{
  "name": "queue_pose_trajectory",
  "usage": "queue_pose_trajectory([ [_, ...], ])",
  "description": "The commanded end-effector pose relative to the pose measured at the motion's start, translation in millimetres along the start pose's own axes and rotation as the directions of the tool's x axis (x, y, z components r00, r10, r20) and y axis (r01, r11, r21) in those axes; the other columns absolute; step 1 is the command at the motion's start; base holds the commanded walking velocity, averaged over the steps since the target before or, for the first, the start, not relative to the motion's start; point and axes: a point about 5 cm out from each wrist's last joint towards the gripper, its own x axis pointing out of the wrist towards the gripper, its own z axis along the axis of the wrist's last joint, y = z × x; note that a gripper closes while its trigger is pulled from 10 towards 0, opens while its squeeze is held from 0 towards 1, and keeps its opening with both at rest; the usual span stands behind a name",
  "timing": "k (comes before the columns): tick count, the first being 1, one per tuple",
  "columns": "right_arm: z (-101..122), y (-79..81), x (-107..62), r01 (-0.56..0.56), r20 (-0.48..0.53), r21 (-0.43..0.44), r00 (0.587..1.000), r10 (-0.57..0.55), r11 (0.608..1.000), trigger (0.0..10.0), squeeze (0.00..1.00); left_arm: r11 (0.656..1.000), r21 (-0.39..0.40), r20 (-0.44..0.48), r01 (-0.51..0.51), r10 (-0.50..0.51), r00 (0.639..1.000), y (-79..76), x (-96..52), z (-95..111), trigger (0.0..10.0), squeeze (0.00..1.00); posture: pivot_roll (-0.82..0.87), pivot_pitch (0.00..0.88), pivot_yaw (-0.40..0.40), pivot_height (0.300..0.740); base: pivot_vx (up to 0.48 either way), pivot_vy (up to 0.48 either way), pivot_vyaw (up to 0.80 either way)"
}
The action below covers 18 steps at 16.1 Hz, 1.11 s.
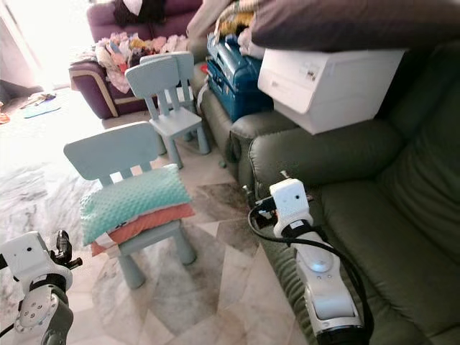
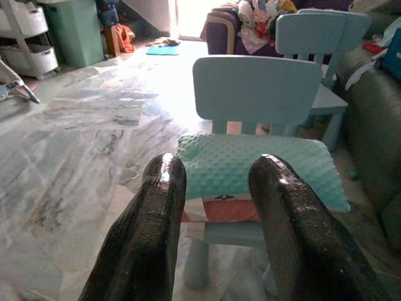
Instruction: Move the pillow to the sofa
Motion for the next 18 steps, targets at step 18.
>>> queue_pose_trajectory([
  [18,1.1,2.0,2.4,0.006,0.011,0.001,1.000,-0.006,1.000,10.0,0.00,0.997,0.046,0.023,0.057,-0.058,0.998,-6.3,3.3,8.1,10.0,0.00,-0.19,0.003,0.107,0.740,0.000,0.240,0.00],
])
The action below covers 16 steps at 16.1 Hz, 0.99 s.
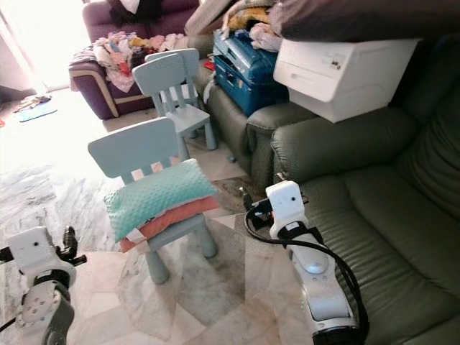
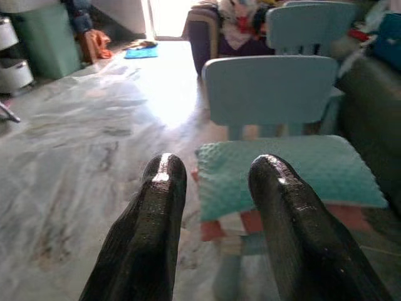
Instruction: Move the pillow to the sofa
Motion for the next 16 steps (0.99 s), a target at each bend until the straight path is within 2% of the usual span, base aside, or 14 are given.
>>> queue_pose_trajectory([
  [1,3.7,0.7,2.9,0.000,0.012,-0.017,1.000,0.000,1.000,10.0,0.00,1.000,0.007,0.019,-0.010,0.010,1.000,1.8,0.2,4.4,10.0,0.00,-0.19,0.003,0.106,0.740,0.000,0.000,0.76],
  [9,4.9,1.9,5.4,0.004,0.016,-0.010,1.000,-0.004,1.000,10.0,0.00,1.000,0.029,0.011,-0.008,0.008,1.000,5.1,-0.9,-0.8,10.0,0.00,-0.19,0.006,0.102,0.740,0.000,0.000,0.80],
  [13,5.2,4.5,8.1,-0.003,0.019,-0.003,1.000,0.003,1.000,10.0,0.00,1.000,0.025,-0.005,-0.017,0.018,1.000,10.5,-5.9,-5.0,10.0,0.00,-0.17,0.007,0.097,0.740,0.000,0.000,0.50],
  [16,5.1,5.4,8.3,-0.004,0.019,0.008,1.000,0.004,1.000,10.0,0.00,1.000,0.018,0.000,-0.016,0.016,1.000,10.8,-6.4,-4.3,10.0,0.00,-0.17,0.008,0.096,0.740,0.000,0.000,0.00],
])
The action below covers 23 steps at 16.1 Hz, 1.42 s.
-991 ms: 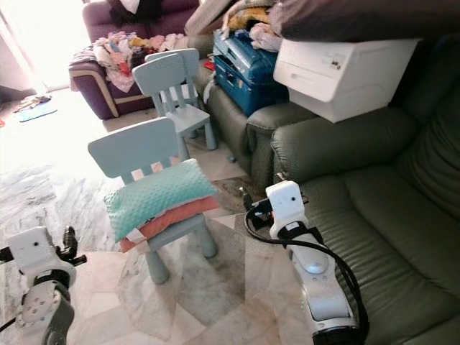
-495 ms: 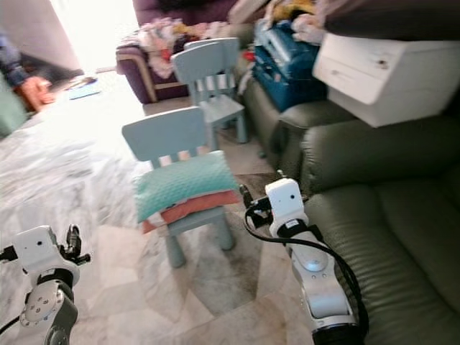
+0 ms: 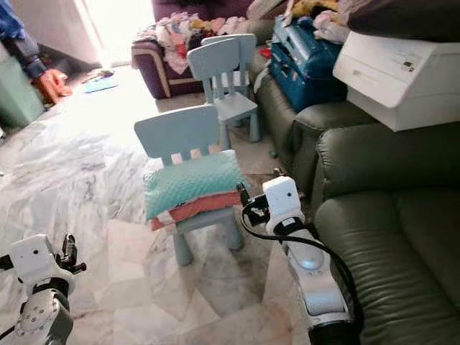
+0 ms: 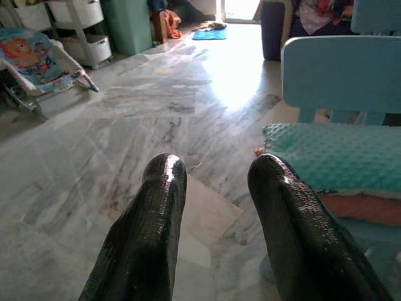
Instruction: Move the pillow to the sofa
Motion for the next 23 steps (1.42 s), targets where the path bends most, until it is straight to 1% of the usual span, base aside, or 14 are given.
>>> queue_pose_trajectory([
  [1,0.0,2.4,1.5,-0.011,0.001,0.013,1.000,0.011,1.000,10.0,0.00,1.000,0.004,0.024,-0.006,0.006,1.000,4.3,0.1,4.9,10.0,0.00,-0.17,0.010,0.096,0.740,0.000,0.000,0.00],
  [5,-0.5,2.0,0.1,-0.012,-0.002,0.016,1.000,0.012,1.000,10.0,0.00,1.000,0.004,0.012,0.002,-0.002,1.000,3.5,-0.3,0.9,10.0,0.00,-0.18,0.013,0.093,0.740,0.000,0.000,0.00],
  [8,-1.0,2.5,-1.7,-0.019,-0.004,0.014,1.000,0.019,1.000,10.0,0.00,0.999,-0.003,-0.015,0.052,-0.052,0.999,-7.6,2.4,-3.1,10.0,0.00,-0.18,0.016,0.091,0.740,0.000,0.000,0.00],
  [10,-1.2,0.8,-3.2,-0.017,-0.007,0.011,1.000,0.017,1.000,10.0,0.00,0.997,-0.008,-0.003,0.071,-0.071,0.997,-13.2,4.7,0.1,10.0,0.00,-0.19,0.018,0.091,0.740,0.000,0.000,0.00],
  [12,-1.7,0.1,-4.3,-0.015,-0.008,0.011,1.000,0.015,1.000,10.0,0.00,0.997,-0.023,0.027,0.074,-0.073,0.997,-11.1,3.9,3.8,10.0,0.00,-0.19,0.017,0.092,0.740,0.000,0.000,0.00],
  [13,-1.7,0.1,-4.4,-0.015,-0.009,0.011,1.000,0.015,1.000,10.0,0.00,0.998,-0.013,0.029,0.067,-0.067,0.997,-9.6,3.7,4.1,10.0,0.00,-0.19,0.017,0.092,0.740,0.000,0.000,0.00],
  [15,-1.2,2.0,-3.7,-0.028,-0.005,0.007,1.000,0.028,1.000,10.0,0.00,0.999,-0.011,0.046,0.052,-0.051,0.998,-4.8,3.0,5.1,10.0,0.00,-0.19,0.014,0.089,0.740,0.247,0.000,0.00],
  [16,-0.6,2.9,-2.9,-0.035,-0.002,0.005,0.999,0.035,0.999,10.0,0.00,0.998,-0.024,0.048,0.053,-0.052,0.998,-4.2,2.6,5.0,10.0,0.00,-0.19,0.013,0.087,0.740,0.368,0.000,0.00],
  [23,0.4,2.3,-3.0,-0.044,0.002,-0.006,0.999,0.044,0.999,10.0,0.00,0.998,-0.028,0.045,0.060,-0.058,0.997,-5.3,0.6,2.5,10.0,0.00,-0.19,0.013,0.085,0.740,0.421,0.000,0.00],
])
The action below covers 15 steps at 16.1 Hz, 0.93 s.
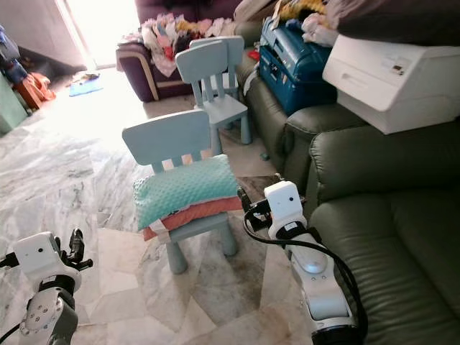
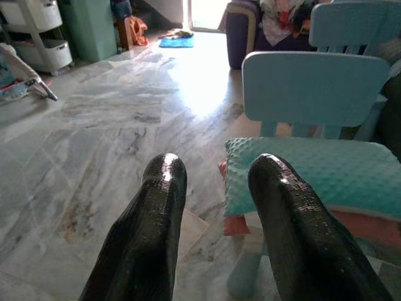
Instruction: Move the pillow to the sofa
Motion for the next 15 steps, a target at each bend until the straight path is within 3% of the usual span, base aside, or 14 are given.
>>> queue_pose_trajectory([
  [1,5.4,3.1,1.4,-0.018,0.020,-0.008,1.000,0.018,1.000,10.0,0.00,1.000,0.011,0.013,0.002,-0.002,1.000,1.7,0.2,2.7,10.0,0.00,-0.19,0.014,0.085,0.740,0.431,0.000,0.00],
  [11,5.4,4.2,0.3,-0.033,0.019,-0.013,0.999,0.034,0.999,10.0,0.00,1.000,-0.004,-0.002,-0.005,0.005,1.000,-0.5,-2.6,-1.2,10.0,0.00,-0.19,0.019,0.080,0.740,0.415,0.000,0.00],
  [15,5.5,6.1,0.3,-0.040,0.019,-0.016,0.999,0.040,0.999,10.0,0.00,0.998,0.000,-0.020,-0.055,0.055,0.998,1.6,-1.9,-3.6,10.0,0.00,-0.19,0.021,0.079,0.740,0.000,0.000,0.13],
])
